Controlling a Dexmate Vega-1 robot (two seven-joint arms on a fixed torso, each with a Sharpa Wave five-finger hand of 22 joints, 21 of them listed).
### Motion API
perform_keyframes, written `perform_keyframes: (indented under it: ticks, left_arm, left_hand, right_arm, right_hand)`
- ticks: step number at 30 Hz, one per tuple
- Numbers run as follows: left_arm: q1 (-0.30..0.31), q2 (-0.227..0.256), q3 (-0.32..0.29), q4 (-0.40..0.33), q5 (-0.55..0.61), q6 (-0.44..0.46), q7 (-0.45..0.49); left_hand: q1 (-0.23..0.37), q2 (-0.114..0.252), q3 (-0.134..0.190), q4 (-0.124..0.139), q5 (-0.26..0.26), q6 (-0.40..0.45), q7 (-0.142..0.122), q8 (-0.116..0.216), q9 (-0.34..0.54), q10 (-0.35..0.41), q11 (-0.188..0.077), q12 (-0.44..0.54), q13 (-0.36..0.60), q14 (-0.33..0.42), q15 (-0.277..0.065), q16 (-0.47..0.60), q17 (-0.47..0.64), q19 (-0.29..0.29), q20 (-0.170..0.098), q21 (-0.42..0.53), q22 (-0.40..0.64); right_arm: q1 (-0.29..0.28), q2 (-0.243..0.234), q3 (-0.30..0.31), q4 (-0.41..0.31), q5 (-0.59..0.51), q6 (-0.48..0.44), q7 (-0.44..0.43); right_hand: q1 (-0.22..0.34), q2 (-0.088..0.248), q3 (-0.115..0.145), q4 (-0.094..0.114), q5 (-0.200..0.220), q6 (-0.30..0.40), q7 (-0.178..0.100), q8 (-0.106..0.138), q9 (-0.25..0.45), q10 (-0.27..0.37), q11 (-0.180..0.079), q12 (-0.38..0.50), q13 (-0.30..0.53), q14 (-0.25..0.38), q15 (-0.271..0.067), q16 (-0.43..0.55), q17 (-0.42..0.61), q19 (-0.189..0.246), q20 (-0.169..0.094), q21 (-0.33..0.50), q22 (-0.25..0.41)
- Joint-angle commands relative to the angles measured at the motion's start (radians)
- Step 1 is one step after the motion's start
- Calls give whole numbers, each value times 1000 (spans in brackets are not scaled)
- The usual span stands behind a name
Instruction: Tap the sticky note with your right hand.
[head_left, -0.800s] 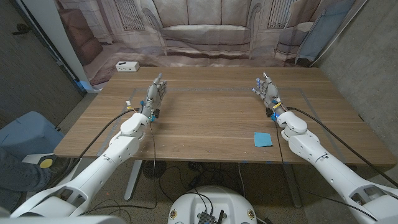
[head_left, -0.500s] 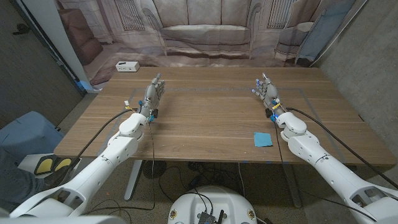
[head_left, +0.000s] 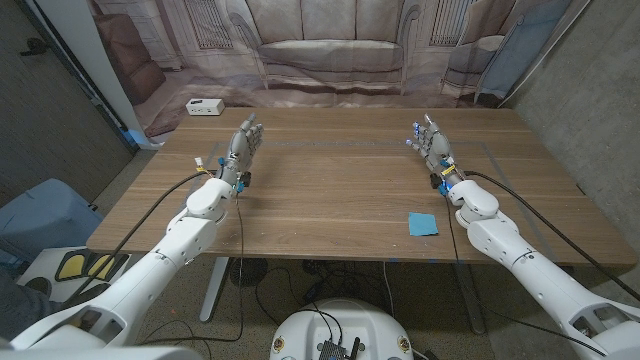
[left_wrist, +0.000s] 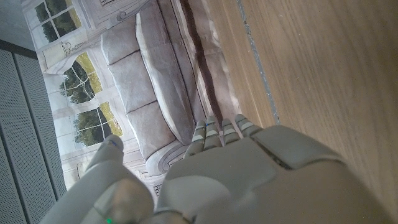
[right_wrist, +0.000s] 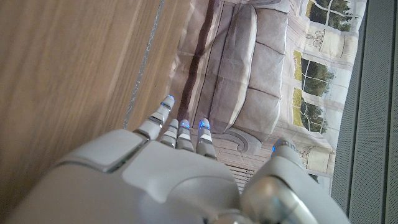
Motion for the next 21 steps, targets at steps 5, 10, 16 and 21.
perform_keyframes:
  ticks: [5, 10, 16, 21]
  left_arm:
    - [76, 7, -13, -194, 65, 22, 136]
    - [58, 9, -6, -180, 63, 14, 99]
    - [74, 46, -17, -220, 65, 54, 102]
    - [92, 71, -41, -237, 54, 56, 95]
  left_hand:
    - [19, 4, 0, -17, -1, 54, -1, 13, 3, 49, 2, 10, 3, 55, -3, 12, 2, 71, 0, 20, 3]
    - [22, 3, -2, -23, -2, 79, 1, 14, 3, 82, -5, 16, 3, 83, -3, 14, 2, 96, -10, 22, 3]
    - [23, 3, -3, -25, -2, 83, 1, 13, 3, 90, -4, 17, 3, 87, -4, 12, 2, 99, -9, 20, 3]
    - [24, 3, -3, -27, -2, 87, 4, 12, 4, 91, -1, 16, 3, 92, -3, 12, 2, 98, -7, 18, 3]
  right_arm:
    - [-90, -49, 77, -18, 86, 138, 122]
    - [-129, -71, 99, -59, 99, 146, 123]
    - [-203, -86, 113, -156, 49, 163, 41]
    - [-245, -98, 118, -211, 26, 158, 2]
  right_hand:
    - [9, 6, 8, -2, 6, 8, 12, 3, 4, 23, -2, 5, 1, 17, -5, 3, 5, 21, -17, -8, 4]
    - [12, 6, 9, -4, 6, 13, 18, 5, 4, 28, 0, 6, 1, 22, -5, 3, 5, 25, -18, -10, 4]
    - [12, 8, 10, -5, 6, 25, 25, 8, 4, 37, 4, 6, 2, 33, -5, 4, 5, 43, -22, -10, 4]
    - [12, 9, 10, -5, 6, 35, 29, 11, 4, 48, 7, 8, 2, 44, -7, 5, 6, 58, -25, -9, 5]
